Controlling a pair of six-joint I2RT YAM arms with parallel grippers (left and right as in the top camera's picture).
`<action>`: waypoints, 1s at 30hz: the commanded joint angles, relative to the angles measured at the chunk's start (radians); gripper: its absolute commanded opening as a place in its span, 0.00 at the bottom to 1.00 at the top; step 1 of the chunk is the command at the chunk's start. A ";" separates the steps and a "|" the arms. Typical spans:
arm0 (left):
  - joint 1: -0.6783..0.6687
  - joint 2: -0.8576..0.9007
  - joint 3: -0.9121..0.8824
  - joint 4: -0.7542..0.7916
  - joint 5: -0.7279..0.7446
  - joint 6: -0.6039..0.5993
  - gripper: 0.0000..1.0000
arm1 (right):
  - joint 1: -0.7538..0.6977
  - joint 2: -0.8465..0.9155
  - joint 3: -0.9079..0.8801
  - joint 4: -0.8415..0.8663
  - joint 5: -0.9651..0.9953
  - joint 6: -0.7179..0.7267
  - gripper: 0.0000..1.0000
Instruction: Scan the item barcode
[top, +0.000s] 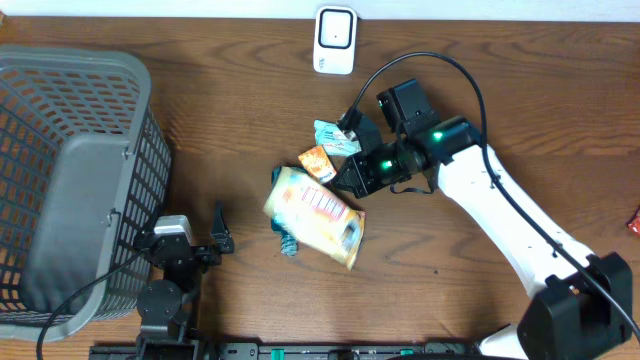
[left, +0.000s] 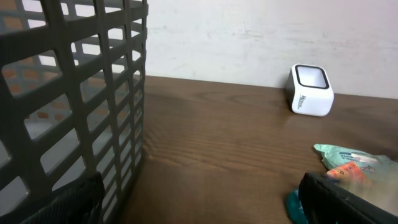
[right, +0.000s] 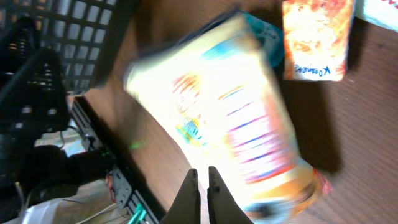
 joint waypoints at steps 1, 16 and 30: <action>0.005 -0.007 -0.021 -0.034 -0.024 -0.008 1.00 | -0.016 0.040 -0.010 0.000 0.108 -0.047 0.01; 0.005 -0.007 -0.021 -0.034 -0.024 -0.008 1.00 | 0.035 -0.029 -0.010 -0.079 0.244 -0.148 0.67; 0.005 -0.007 -0.021 -0.034 -0.024 -0.008 1.00 | 0.495 -0.053 -0.114 -0.010 0.936 -0.037 0.99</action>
